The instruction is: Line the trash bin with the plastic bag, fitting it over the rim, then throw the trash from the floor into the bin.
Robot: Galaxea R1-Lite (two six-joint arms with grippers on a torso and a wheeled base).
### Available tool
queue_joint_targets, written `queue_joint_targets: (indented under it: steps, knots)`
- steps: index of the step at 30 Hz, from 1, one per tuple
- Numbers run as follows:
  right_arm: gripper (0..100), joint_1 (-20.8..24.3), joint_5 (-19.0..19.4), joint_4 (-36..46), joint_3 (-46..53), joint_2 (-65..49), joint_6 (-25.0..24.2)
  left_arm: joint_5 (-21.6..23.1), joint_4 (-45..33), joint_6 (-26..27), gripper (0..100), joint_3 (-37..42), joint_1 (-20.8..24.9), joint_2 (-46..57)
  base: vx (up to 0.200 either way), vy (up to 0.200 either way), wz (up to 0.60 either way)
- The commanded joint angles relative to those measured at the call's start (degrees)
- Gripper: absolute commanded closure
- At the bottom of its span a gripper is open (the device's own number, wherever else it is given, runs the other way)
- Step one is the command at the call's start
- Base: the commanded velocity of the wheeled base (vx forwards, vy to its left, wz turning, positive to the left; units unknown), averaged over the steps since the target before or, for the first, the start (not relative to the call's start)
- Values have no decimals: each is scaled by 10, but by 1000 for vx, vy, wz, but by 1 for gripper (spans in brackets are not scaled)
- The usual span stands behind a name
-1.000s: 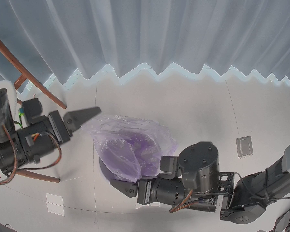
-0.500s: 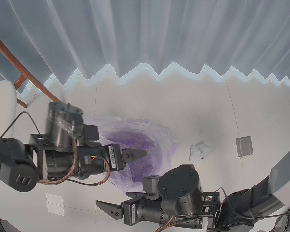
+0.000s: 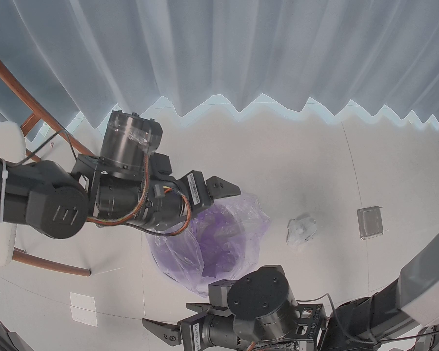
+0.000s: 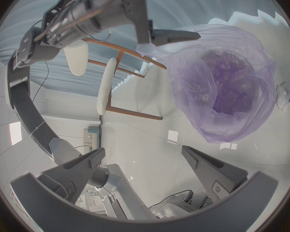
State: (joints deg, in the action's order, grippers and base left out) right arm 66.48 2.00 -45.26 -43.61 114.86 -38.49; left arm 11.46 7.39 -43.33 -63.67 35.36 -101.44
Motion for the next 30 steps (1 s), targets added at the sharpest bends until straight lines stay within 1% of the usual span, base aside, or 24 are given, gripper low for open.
queue_joint_targets:
  steps: [1,2,4,11,15,18,20,22,23,24,25,27,30]
  knots:
    - [0,3,0,0,0,11,0,19,-33,-35,0,-38,3,30,0,0,0]
    - [0,2,0,0,0,11,0,19,-33,-46,0,-37,10,26,0,0,0]
    - [0,2,0,0,0,11,0,19,-31,-48,0,-37,22,15,0,0,0]
    - [0,4,-7,0,4,5,0,19,-30,-42,0,-38,46,-60,0,0,0]
    - [0,4,-12,0,17,-8,-1,17,-31,-37,0,-37,37,-97,0,0,0]
    - [0,4,-11,2,46,-46,-2,13,-37,-11,0,-32,13,-108,0,0,0]
    - [0,-2,-11,2,74,-78,-3,12,-38,-4,0,-19,7,-104,0,0,0]
    - [0,-27,-10,4,108,-129,-5,9,-39,-3,0,0,6,-96,0,0,0]
    - [0,-29,-10,5,111,-133,-5,9,-39,-3,0,1,6,-94,0,0,0]
    - [0,-60,-4,3,143,-177,-6,-3,-45,-2,0,21,6,-68,0,0,0]
    - [0,-74,1,0,157,-199,-7,-11,-49,-2,0,30,6,-59,0,0,0]
    - [0,-109,28,-1,176,-246,-10,-28,-60,-2,0,48,3,-46,0,0,0]
    - [0,-173,93,-1,175,-302,-32,-45,-61,-2,0,77,0,-21,0,0,0]
